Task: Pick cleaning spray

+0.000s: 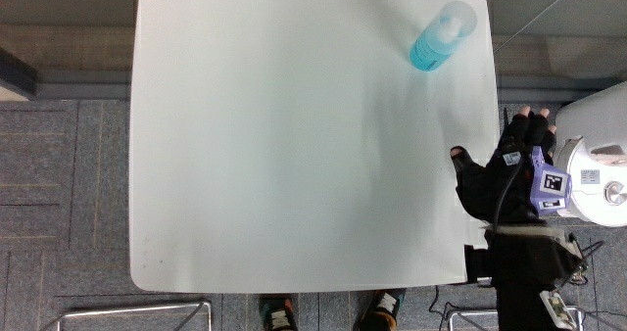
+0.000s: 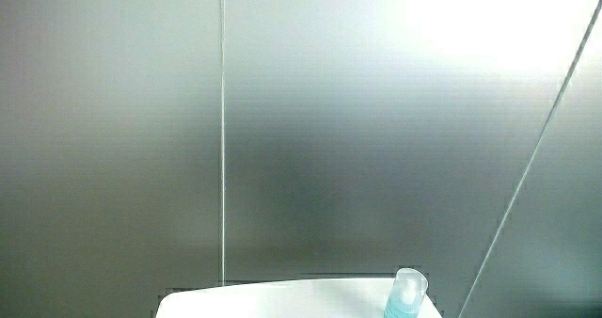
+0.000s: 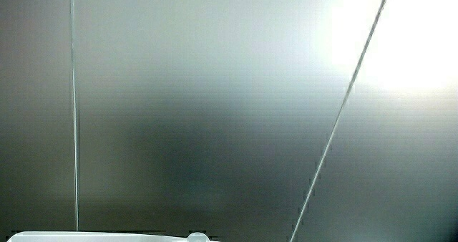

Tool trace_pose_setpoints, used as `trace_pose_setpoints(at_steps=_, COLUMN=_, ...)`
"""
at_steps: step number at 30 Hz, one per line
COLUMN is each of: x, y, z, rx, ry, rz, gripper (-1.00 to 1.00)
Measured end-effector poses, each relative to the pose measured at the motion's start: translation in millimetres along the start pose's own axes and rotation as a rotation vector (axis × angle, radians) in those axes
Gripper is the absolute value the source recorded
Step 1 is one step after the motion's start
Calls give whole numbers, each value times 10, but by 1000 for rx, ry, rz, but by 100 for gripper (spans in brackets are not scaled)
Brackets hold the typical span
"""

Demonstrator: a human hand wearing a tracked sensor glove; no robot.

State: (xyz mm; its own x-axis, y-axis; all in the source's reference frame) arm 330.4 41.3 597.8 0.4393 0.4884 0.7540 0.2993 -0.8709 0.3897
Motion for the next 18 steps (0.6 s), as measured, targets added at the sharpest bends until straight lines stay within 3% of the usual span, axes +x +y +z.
trace_pose_setpoints(at_steps=1, x=0, y=28, z=-9, rx=1, ry=-4, rz=34, gripper=0)
trace_pose_setpoints(at_steps=3, x=-37, y=47, z=-20, rx=-2, ry=-4, rz=10, gripper=0)
trace_pose_setpoints(at_steps=5, x=-8, y=96, z=-41, rx=5, ry=9, rz=36, gripper=0)
trace_pose_setpoints(at_steps=12, x=-90, y=149, z=-72, rx=10, ry=45, rz=-31, gripper=0)
trace_pose_setpoints(at_steps=13, x=-87, y=177, z=-79, rx=16, ry=39, rz=-5, gripper=0)
trace_pose_setpoints(at_steps=16, x=-155, y=194, z=-102, rx=14, ry=55, rz=-43, gripper=0)
trace_pose_setpoints(at_steps=18, x=-199, y=233, z=-109, rx=11, ry=60, rz=-32, gripper=0)
